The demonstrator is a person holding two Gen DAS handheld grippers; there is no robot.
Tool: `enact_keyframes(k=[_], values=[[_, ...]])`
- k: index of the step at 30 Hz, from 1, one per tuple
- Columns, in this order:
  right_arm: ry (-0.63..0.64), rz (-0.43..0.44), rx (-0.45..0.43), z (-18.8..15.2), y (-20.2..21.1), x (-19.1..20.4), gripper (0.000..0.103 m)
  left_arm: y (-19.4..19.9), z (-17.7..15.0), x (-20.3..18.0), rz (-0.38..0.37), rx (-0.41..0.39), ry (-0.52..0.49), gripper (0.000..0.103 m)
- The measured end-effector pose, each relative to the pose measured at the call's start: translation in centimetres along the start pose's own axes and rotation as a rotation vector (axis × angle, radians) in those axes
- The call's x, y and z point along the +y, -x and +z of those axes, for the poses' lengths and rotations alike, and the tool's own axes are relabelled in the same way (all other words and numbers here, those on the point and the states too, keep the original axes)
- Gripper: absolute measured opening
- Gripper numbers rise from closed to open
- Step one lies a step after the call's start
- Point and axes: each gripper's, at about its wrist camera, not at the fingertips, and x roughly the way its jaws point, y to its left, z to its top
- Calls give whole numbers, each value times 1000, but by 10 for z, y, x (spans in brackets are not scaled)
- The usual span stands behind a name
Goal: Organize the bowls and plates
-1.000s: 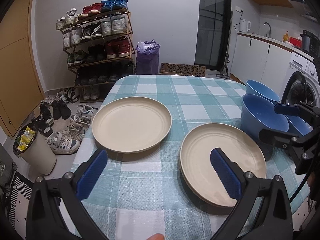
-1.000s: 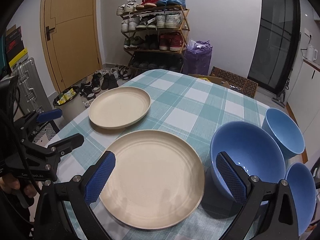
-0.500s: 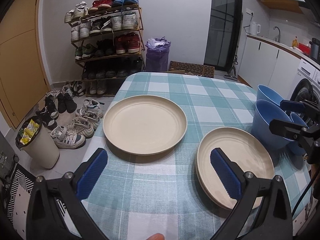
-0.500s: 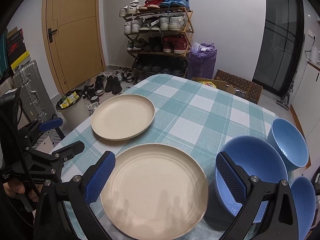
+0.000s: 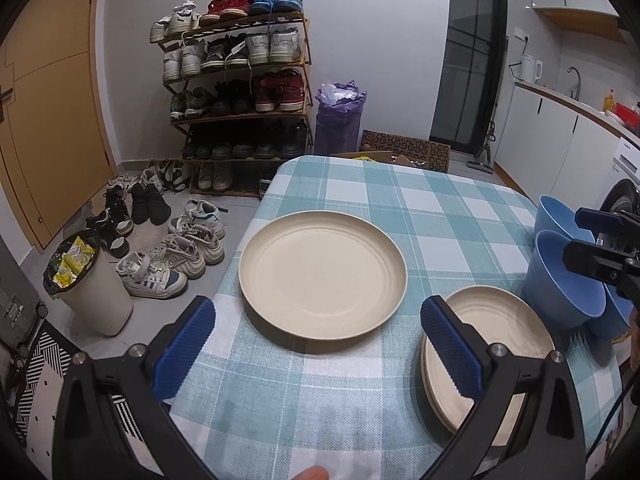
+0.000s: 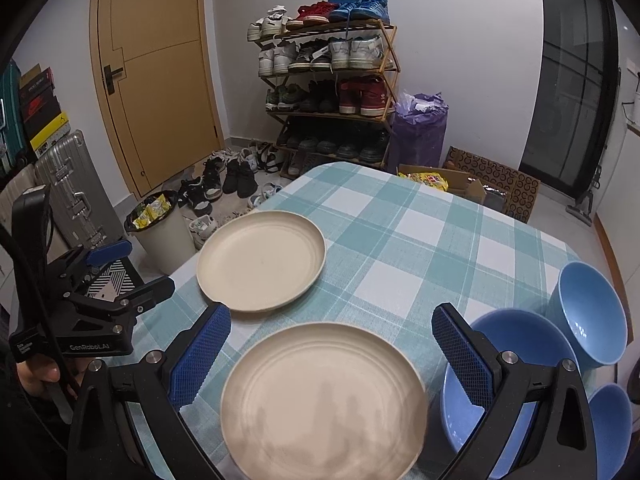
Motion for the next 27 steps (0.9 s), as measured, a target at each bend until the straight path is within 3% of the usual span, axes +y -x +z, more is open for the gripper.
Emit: enact_keyframes(k=[10,27], values=[[12,19,-17,25,0,0,102,-12,12,10,26,14,28,103],[0,43,48,42,-48,-1,102,-48,21,28,49,80,61,103]])
